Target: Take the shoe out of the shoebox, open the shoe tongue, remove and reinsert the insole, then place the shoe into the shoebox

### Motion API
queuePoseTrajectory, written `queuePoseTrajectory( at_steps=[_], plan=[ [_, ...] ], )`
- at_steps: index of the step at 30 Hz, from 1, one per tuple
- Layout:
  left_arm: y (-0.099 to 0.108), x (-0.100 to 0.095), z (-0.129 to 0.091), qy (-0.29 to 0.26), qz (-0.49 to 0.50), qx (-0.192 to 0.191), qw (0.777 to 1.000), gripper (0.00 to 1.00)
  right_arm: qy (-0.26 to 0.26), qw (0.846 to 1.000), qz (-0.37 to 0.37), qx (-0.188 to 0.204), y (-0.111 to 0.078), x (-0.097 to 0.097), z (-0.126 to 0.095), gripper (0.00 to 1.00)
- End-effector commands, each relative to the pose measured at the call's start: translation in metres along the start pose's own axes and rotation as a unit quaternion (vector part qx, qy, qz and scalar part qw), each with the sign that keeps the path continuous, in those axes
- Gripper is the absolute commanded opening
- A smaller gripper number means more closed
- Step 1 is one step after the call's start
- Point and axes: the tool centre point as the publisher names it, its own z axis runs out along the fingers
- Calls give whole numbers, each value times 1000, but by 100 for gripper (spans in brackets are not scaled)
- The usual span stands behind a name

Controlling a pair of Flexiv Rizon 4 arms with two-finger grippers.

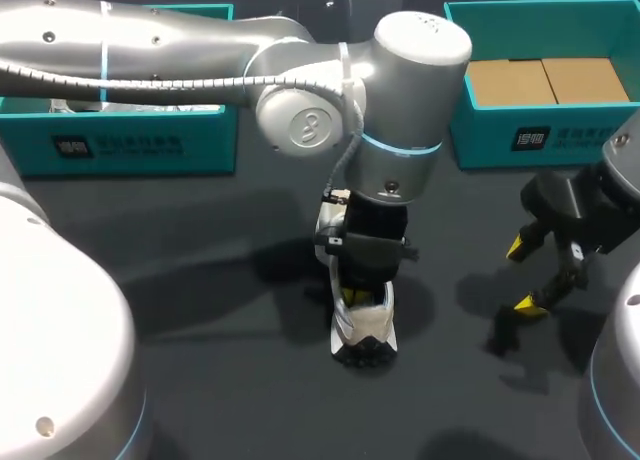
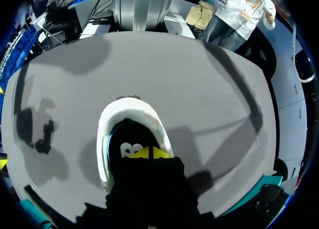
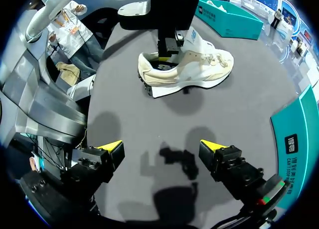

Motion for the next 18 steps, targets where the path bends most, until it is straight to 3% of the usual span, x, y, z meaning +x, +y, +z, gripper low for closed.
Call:
queuePoseTrajectory(
  at_steps=[1, 11, 18],
  plan=[
    [2, -4, 21, 4, -9, -8, 1000, 0, -2, 1000, 0, 1, 0, 2, 1, 100],
    [12, -11, 47, 3, -33, -19, 999, 0, -2, 1000, 0, 1, 0, 2, 1, 100],
    [2, -10, 18, -60, -31, -23, 997, 0, -2, 1000, 0, 1, 0, 2, 1, 100]
  ],
)
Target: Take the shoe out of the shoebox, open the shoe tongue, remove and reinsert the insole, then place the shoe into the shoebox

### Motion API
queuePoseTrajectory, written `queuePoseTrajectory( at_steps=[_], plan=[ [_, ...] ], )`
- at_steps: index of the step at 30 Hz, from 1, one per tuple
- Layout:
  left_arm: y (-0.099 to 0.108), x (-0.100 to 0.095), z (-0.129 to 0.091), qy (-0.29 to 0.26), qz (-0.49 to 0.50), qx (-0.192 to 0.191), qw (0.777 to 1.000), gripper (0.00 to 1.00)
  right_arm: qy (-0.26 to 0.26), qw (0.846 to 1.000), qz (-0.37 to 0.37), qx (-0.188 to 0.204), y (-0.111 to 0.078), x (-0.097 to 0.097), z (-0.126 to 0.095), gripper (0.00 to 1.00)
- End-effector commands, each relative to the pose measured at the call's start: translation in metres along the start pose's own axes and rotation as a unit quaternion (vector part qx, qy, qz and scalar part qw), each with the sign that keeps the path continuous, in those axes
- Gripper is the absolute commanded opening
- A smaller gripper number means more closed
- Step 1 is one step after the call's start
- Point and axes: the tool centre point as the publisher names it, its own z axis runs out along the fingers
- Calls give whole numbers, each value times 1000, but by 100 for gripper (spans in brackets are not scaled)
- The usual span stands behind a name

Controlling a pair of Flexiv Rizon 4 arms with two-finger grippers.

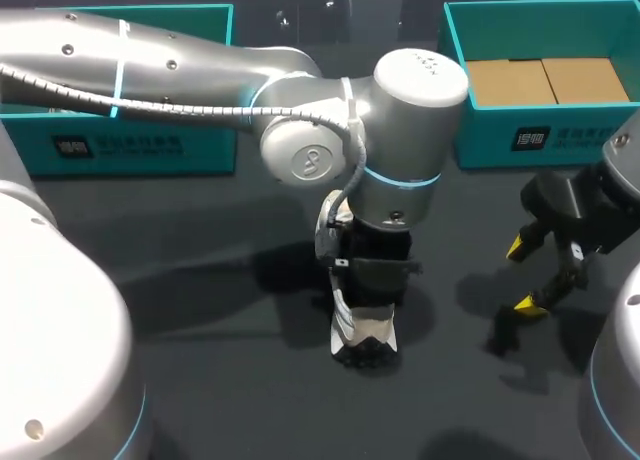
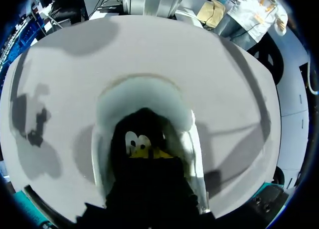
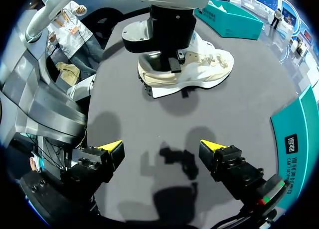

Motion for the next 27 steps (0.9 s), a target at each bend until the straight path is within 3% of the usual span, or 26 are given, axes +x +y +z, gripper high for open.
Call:
queuePoseTrajectory(
  at_steps=[1, 7, 16, 21, 27],
  plan=[
    [-9, 11, -17, -48, 4, 8, 999, 0, -2, 1000, 0, 1, 0, 2, 1, 100],
    [-23, 6, -27, -71, 15, 38, 997, 0, -2, 1000, 0, 1, 0, 2, 1, 100],
    [-18, -4, 11, -70, 4, 86, 994, 0, -2, 1000, 0, 1, 0, 2, 1, 100],
    [-6, -4, 23, -66, -14, 69, 995, 0, -2, 1000, 0, 1, 0, 2, 1, 100],
    [5, 0, 12, -69, -24, 31, 997, 0, -2, 1000, 0, 1, 0, 2, 1, 100]
  ],
)
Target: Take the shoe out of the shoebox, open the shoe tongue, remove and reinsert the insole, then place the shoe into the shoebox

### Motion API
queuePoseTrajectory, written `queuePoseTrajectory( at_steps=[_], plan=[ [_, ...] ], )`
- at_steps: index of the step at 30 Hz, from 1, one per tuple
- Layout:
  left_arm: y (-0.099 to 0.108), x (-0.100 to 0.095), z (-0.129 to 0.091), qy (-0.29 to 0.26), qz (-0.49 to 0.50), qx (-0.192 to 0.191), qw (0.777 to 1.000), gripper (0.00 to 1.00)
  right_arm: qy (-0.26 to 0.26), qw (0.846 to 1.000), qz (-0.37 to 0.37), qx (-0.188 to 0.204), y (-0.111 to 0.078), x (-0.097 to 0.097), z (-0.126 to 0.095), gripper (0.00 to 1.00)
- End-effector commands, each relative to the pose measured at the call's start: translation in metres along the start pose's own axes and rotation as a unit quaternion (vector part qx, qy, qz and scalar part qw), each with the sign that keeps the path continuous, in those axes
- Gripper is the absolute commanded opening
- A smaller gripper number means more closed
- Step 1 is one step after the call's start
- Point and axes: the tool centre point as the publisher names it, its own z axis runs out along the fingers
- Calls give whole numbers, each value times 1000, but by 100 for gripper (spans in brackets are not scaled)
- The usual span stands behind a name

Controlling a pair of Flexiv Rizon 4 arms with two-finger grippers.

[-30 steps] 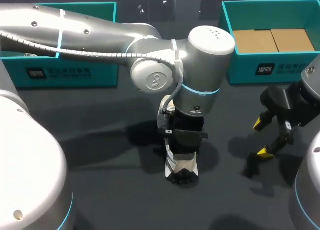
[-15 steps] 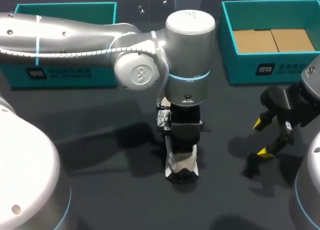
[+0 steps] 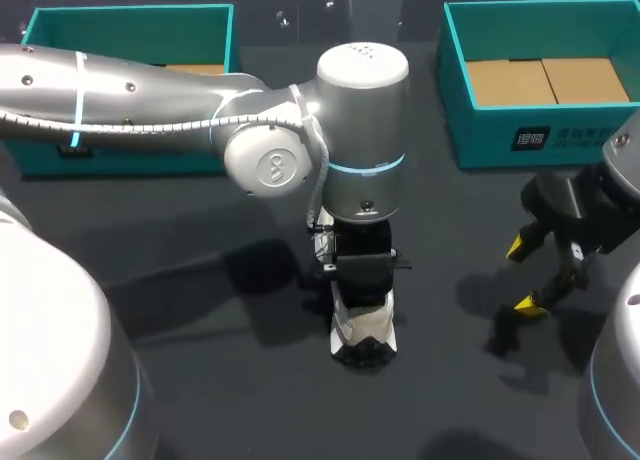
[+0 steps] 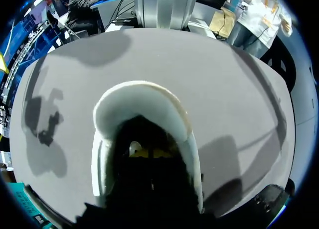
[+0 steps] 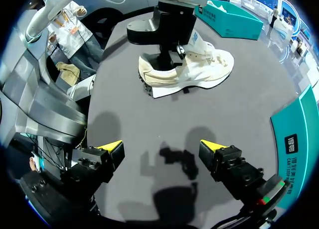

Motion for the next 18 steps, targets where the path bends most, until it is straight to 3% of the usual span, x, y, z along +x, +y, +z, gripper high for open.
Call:
queuePoseTrajectory(
  at_steps=[1, 10, 18],
  plan=[
    [12, -1, 0, -8, -3, -25, 1000, 0, -2, 1000, 0, 1, 0, 1, 1, 100],
    [-2, -2, -36, -39, 20, -54, 998, 0, -2, 1000, 0, 1, 0, 1, 1, 100],
    [-12, -1, -50, -51, 27, -101, 993, 0, -2, 1000, 0, 1, 0, 1, 1, 100]
  ],
)
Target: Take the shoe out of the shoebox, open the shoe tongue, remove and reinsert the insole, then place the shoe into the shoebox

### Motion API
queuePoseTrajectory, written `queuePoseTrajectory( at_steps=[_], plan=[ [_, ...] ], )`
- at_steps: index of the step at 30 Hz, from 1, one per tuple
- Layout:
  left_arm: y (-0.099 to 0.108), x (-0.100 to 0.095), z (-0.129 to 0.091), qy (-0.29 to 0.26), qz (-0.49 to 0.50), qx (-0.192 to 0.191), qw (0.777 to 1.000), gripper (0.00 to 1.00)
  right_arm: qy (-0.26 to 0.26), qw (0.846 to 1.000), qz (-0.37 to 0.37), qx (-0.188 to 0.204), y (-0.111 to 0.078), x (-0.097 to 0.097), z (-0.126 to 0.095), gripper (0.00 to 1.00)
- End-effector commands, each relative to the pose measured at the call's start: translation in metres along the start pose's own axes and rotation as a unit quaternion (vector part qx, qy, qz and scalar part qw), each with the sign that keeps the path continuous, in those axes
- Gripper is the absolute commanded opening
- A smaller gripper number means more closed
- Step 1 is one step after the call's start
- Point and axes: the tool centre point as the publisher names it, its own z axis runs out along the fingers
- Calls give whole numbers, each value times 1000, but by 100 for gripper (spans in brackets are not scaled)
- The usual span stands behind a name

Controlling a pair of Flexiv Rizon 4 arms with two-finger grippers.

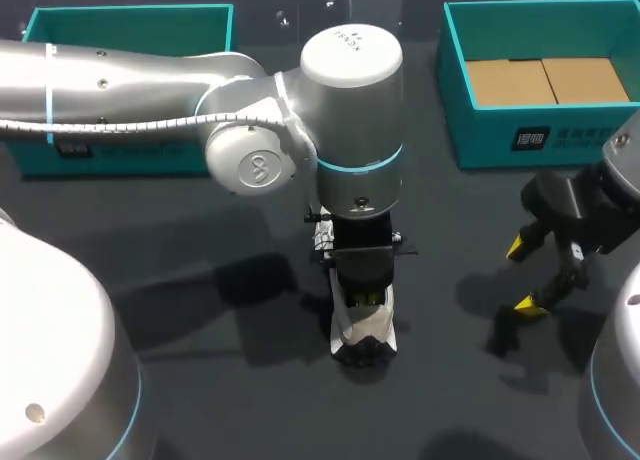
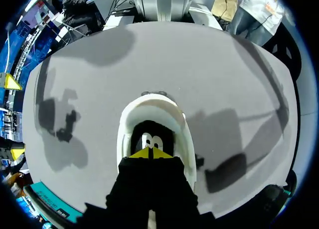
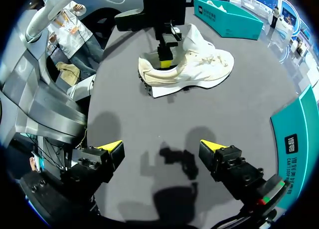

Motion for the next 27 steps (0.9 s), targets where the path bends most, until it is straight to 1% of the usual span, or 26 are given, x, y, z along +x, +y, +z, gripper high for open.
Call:
queuePoseTrajectory(
  at_steps=[1, 4, 7, 15, 16, 17, 18, 19, 24, 27],
  plan=[
    [-4, 6, -10, -11, -7, -32, 999, 0, -2, 1000, 0, 1, 0, 1, 1, 100],
    [3, 3, -11, -18, -13, -46, 999, 0, -2, 1000, 0, 1, 0, 1, 1, 100],
    [8, 1, -11, -15, -14, -70, 997, 0, -2, 1000, 0, 1, 0, 1, 1, 100],
    [12, 0, -13, -9, 3, -105, 994, 0, -2, 1000, 0, 1, 0, 1, 1, 100],
    [12, -1, -13, -8, 3, -111, 994, 8, -2, 1000, 0, 1, 0, 1, 1, 100],
    [13, -1, -14, -6, 3, -116, 993, 23, -2, 1000, 0, 1, 0, 1, 1, 100],
    [14, -1, -14, -5, 3, -117, 993, 35, -2, 1000, 0, 1, 0, 1, 1, 100],
    [16, -2, -14, -5, 3, -118, 993, 40, -2, 1000, 0, 1, 0, 1, 1, 100],
    [23, -2, -13, 4, 1, -123, 992, 41, -2, 1000, 0, 1, 0, 1, 1, 100],
    [25, -2, -13, 8, 1, -125, 992, 43, -2, 1000, 0, 1, 0, 1, 1, 100]
  ],
)
